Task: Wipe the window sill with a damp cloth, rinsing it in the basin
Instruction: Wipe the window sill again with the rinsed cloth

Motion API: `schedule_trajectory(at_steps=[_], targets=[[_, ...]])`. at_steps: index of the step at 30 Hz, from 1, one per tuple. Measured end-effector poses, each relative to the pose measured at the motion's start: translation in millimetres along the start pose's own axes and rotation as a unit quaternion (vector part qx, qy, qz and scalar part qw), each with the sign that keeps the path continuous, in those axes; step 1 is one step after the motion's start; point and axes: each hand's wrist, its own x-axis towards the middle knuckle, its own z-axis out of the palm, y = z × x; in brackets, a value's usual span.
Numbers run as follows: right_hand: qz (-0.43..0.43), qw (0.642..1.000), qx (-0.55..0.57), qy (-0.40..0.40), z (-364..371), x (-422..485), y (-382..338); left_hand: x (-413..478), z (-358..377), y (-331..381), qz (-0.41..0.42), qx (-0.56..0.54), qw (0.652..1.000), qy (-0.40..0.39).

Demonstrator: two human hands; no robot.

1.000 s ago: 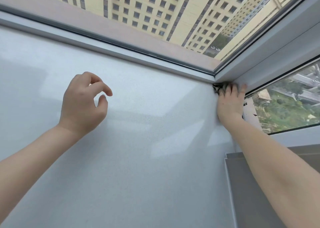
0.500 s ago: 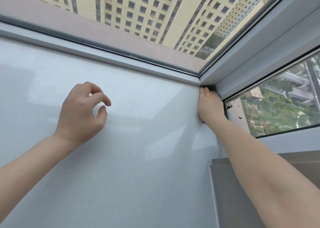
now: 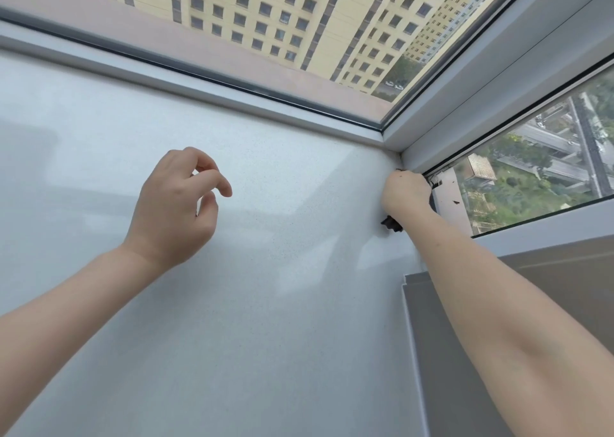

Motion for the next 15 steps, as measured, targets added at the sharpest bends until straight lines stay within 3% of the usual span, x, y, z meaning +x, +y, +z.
schedule_trajectory(at_steps=[9,15], targets=[[0.044,0.997,0.022,-0.065,18.2,-75.4,0.9,-30.6,-32.5,19.4,0.008,0.006,1.000,-0.001],[0.046,0.997,0.038,-0.046,31.3,-125.4,-27.4,-57.7,-50.9,44.5,0.031,0.002,1.000,0.002]])
